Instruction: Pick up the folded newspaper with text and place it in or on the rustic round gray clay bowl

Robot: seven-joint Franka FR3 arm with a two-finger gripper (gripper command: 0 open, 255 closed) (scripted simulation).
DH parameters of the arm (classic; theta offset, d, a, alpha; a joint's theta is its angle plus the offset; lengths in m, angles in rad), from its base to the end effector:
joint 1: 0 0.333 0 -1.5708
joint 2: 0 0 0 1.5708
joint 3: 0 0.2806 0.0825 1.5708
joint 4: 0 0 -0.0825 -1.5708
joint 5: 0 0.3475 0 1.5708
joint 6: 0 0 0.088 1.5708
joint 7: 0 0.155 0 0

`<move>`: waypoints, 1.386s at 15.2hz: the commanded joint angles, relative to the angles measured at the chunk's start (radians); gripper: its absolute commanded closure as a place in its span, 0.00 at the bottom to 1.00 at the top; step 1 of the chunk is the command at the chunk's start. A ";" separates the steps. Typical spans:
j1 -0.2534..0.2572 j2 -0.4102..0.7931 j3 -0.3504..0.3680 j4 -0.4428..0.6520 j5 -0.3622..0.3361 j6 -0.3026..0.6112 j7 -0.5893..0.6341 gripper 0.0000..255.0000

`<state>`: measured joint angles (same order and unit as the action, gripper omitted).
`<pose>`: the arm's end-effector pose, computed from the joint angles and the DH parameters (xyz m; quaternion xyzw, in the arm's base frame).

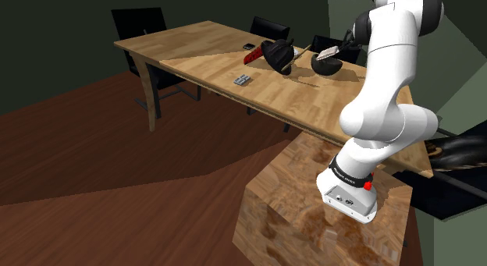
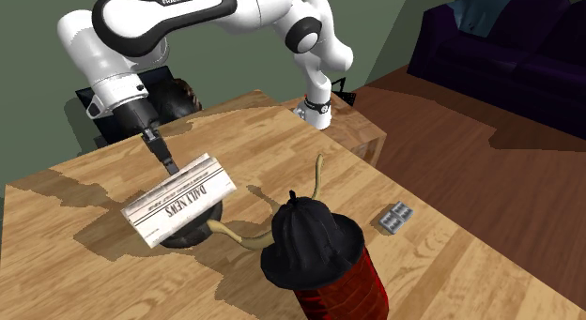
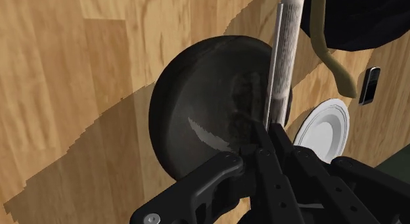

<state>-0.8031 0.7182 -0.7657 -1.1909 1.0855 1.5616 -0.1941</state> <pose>0.2687 -0.6164 0.3809 -0.7376 0.6009 -0.1703 0.2568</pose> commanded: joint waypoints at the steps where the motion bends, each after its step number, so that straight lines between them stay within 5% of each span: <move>1: 0.000 0.001 0.000 0.000 0.000 0.001 -0.001 1.00; 5: 0.000 0.001 0.000 0.000 0.000 0.001 -0.001 1.00; 6: 0.000 0.001 0.000 0.000 0.000 0.001 -0.001 0.00; 11: 0.000 0.001 0.000 -0.001 0.000 0.001 -0.001 0.00; 15: -0.077 0.001 -0.005 0.109 -0.004 -0.098 0.030 0.00; 21: -0.077 0.001 -0.005 0.109 -0.004 -0.098 0.030 0.00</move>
<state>-0.8806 0.7199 -0.7705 -1.0812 1.0816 1.4635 -0.1635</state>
